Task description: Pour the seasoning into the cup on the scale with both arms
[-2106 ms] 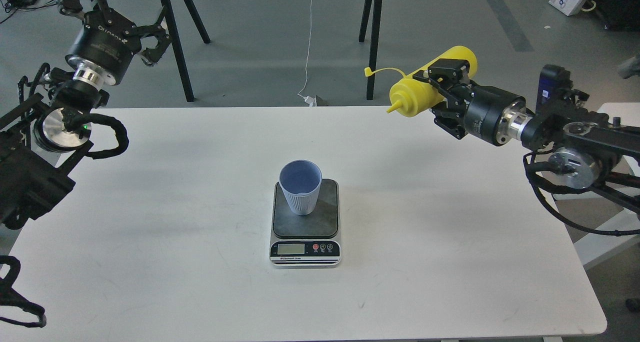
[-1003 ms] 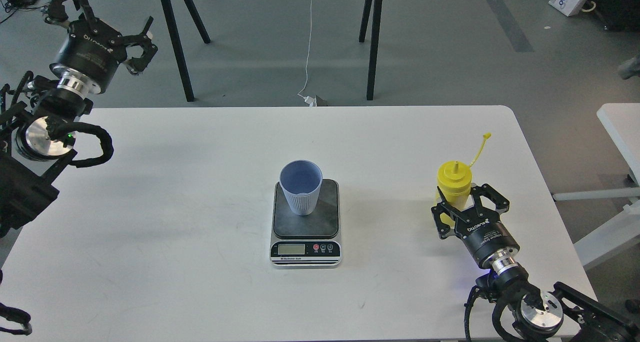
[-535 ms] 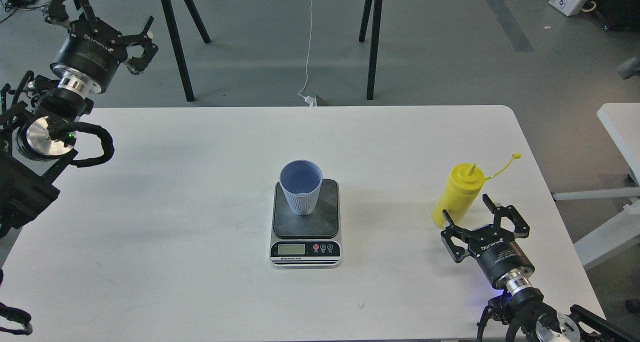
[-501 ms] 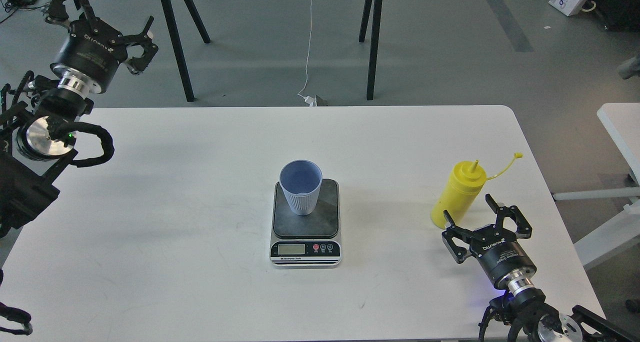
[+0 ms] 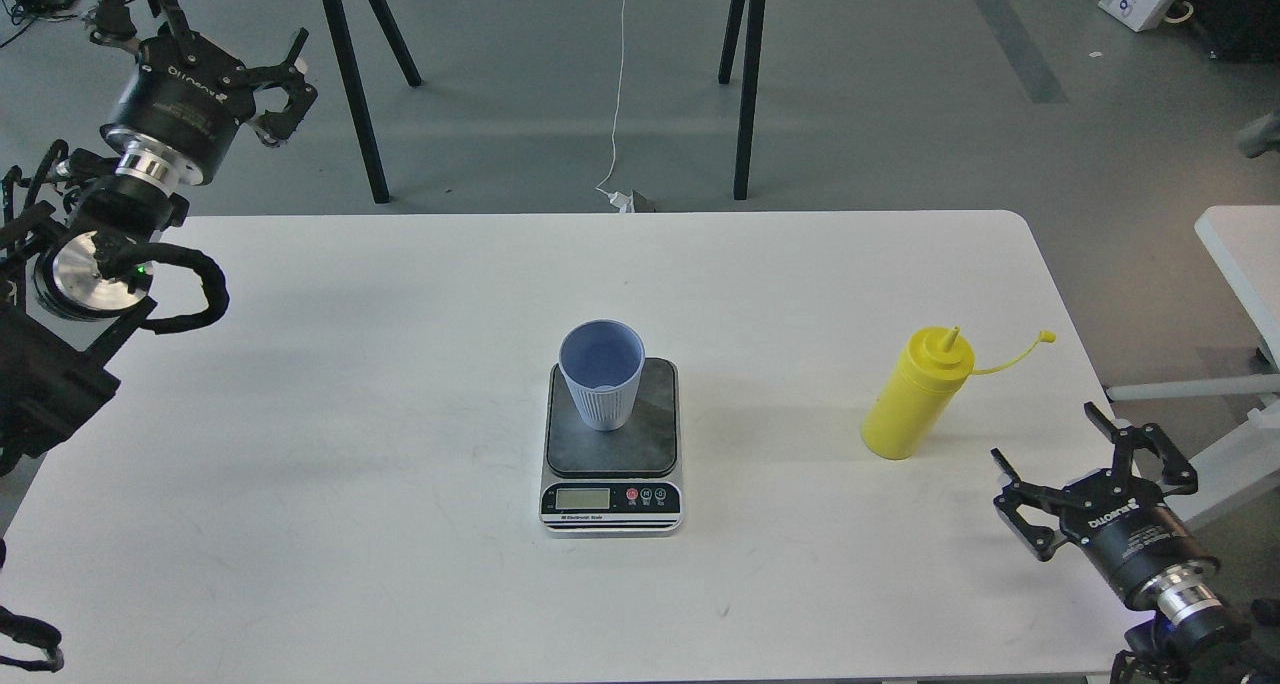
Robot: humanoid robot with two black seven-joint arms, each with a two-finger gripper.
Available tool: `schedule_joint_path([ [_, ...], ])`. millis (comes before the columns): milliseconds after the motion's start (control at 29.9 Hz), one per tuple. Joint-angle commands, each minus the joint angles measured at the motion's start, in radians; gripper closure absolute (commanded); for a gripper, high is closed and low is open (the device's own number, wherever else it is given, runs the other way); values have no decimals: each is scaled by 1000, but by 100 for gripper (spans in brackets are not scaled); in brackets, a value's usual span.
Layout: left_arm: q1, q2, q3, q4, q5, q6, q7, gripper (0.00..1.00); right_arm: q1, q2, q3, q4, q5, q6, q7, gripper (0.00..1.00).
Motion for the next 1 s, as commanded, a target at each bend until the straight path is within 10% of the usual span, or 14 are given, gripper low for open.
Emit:
schedule_joint_path([
  [0, 0, -1, -2, 0, 0, 0, 1, 0, 6, -85, 64, -8, 0, 0, 9, 1],
  [435, 6, -1, -3, 15, -11, -5, 3, 0, 498, -82, 173, -262, -86, 0, 0, 1],
  [735, 49, -47, -87, 15, -12, -7, 1, 0, 848, 177, 92, -601, -98, 0, -130, 1],
  [969, 57, -44, -88, 15, -12, -7, 3, 0, 855, 257, 87, -605, -100, 0, -126, 1],
])
